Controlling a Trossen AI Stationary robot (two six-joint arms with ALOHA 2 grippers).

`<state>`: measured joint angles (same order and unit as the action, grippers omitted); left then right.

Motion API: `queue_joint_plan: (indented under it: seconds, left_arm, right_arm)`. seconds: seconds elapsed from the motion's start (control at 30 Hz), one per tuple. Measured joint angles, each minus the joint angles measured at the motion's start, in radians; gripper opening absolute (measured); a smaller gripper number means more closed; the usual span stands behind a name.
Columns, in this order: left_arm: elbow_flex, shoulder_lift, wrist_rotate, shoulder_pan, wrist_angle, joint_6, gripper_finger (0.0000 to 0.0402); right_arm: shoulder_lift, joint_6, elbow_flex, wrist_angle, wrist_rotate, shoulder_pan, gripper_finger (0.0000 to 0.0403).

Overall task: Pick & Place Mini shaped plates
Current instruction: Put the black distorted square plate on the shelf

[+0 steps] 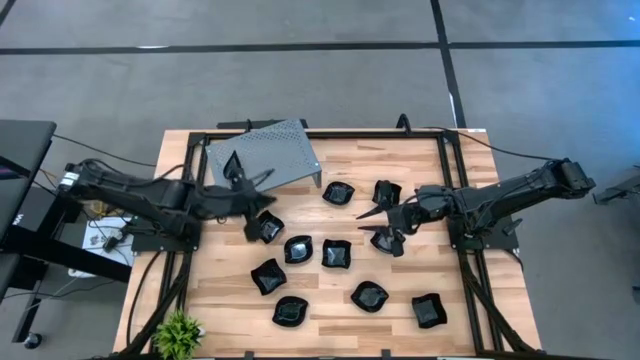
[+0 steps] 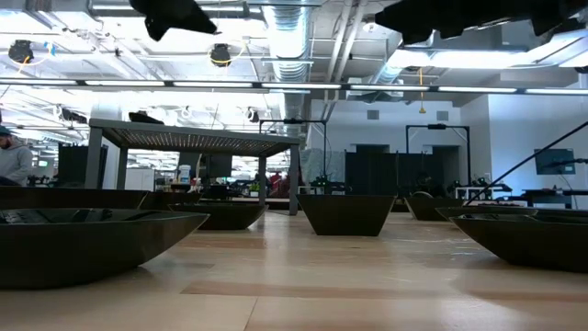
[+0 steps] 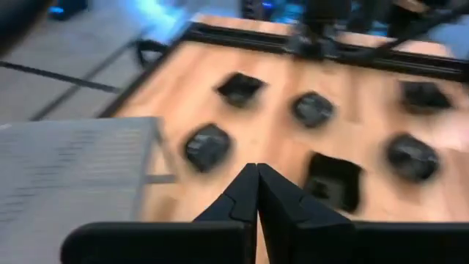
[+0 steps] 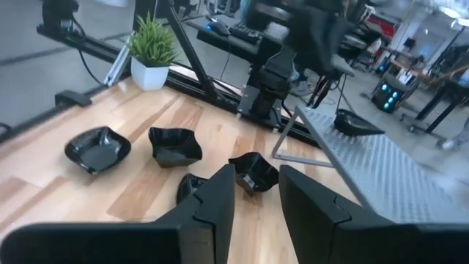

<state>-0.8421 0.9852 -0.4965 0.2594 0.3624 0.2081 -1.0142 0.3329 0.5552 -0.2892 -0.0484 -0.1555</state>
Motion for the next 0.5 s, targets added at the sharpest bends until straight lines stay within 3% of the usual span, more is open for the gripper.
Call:
queue_joint_plan:
  seconds: [0.27,0.5]
  left_arm:
    - [0.004,0.225,0.017,0.121,-0.004,0.149,0.0056]
    - [0.004,0.434,0.030,0.112,0.007,0.276,0.0093]
  right_arm:
    - [0.000,-0.107,0.000,-0.004,0.000,0.000,0.0103]
    - [-0.001,-0.148,0.000,0.017,0.000,-0.016,0.0103]
